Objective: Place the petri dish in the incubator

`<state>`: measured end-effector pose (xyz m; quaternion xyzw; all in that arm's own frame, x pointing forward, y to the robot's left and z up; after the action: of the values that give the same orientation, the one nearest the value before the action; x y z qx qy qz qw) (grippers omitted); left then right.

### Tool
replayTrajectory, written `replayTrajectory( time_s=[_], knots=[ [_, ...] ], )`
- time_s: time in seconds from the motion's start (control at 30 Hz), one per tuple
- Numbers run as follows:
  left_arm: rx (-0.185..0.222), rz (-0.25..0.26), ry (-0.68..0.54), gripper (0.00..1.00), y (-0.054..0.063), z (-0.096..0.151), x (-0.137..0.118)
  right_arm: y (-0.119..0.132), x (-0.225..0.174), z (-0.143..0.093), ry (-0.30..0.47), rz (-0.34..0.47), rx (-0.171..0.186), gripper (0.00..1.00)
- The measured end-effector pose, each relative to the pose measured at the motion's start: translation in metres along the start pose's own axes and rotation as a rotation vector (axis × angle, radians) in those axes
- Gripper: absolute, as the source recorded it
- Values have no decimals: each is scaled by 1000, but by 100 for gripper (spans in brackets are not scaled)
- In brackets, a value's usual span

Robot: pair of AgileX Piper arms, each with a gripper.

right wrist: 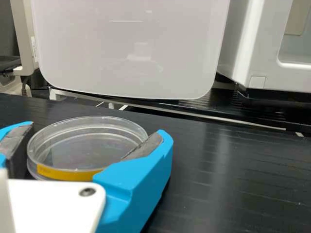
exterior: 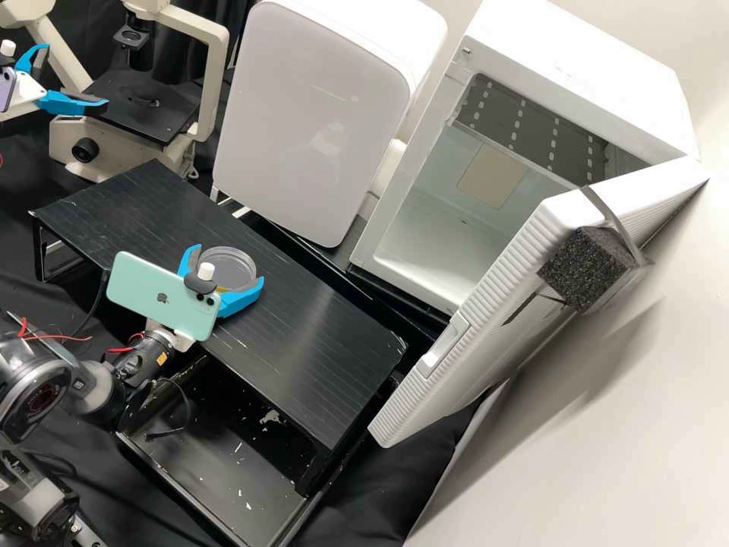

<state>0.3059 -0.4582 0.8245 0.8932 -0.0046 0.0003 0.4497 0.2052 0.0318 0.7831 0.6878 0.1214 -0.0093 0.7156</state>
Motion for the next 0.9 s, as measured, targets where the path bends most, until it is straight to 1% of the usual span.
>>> replayTrajectory(
  time_s=[0.17,0.27,0.37,0.47,0.57,0.63,0.77,0.8,0.9],
  knots=[
    [0,0,0,100,0,0,0,3,-1,2,8,5,-5,0],
    [0,0,0,100,0,0,0,8,-2,7,0,14,-1,0],
    [0,0,0,100,0,0,0,19,-1,14,-19,46,12,0],
    [0,0,0,100,0,0,0,38,0,24,-51,117,25,0],
    [0,0,0,100,0,0,0,62,5,37,-85,213,12,0],
    [0,0,0,100,0,0,0,75,9,45,-108,263,5,0],
    [0,0,0,100,0,0,0,99,19,61,-146,344,3,0],
    [0,0,0,100,0,0,0,106,23,68,-163,372,5,0],
    [0,0,0,100,0,0,0,122,34,80,-183,430,9,0]
  ],
)
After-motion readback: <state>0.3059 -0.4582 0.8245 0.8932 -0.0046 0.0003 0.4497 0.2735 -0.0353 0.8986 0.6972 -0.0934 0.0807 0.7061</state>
